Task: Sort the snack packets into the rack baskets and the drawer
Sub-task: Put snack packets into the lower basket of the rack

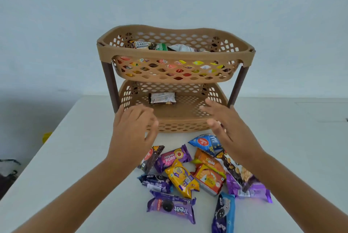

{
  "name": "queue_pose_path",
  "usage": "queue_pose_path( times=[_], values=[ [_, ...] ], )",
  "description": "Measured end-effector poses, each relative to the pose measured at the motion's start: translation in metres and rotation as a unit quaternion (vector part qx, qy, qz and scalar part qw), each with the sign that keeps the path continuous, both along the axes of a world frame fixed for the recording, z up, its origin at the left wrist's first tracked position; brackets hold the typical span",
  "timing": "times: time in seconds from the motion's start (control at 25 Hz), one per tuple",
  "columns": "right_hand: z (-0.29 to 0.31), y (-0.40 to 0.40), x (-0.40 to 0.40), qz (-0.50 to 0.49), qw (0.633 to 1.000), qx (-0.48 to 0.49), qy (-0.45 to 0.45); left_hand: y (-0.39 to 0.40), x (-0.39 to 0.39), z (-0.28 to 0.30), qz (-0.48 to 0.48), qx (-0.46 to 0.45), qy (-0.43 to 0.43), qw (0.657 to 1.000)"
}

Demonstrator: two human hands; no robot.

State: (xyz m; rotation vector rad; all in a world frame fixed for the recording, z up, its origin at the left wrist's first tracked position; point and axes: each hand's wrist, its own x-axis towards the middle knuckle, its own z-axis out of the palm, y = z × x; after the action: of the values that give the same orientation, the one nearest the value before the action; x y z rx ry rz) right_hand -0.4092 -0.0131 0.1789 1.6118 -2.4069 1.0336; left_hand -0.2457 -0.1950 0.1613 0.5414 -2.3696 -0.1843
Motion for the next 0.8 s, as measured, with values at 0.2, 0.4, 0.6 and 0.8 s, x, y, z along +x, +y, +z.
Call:
queue_pose_path(
  times=[0.2,0.4,0.6,0.8],
  values=[
    [-0.085,0.036,0.026,-0.075,0.993,0.077,-0.050,0.034,0.043,-0.095,0.055,0.117,-0.058,0.990],
    [-0.137,0.063,0.048,-0.130,0.983,0.109,-0.064,0.044,0.079,-0.150,0.086,0.186,-0.097,0.974],
    [-0.156,0.085,0.065,-0.154,0.986,0.066,-0.026,0.043,0.104,-0.175,0.092,0.203,-0.146,0.964],
    [-0.171,0.106,0.086,-0.130,0.990,0.031,-0.043,0.051,0.106,-0.182,0.006,0.273,-0.132,0.953]
  ],
)
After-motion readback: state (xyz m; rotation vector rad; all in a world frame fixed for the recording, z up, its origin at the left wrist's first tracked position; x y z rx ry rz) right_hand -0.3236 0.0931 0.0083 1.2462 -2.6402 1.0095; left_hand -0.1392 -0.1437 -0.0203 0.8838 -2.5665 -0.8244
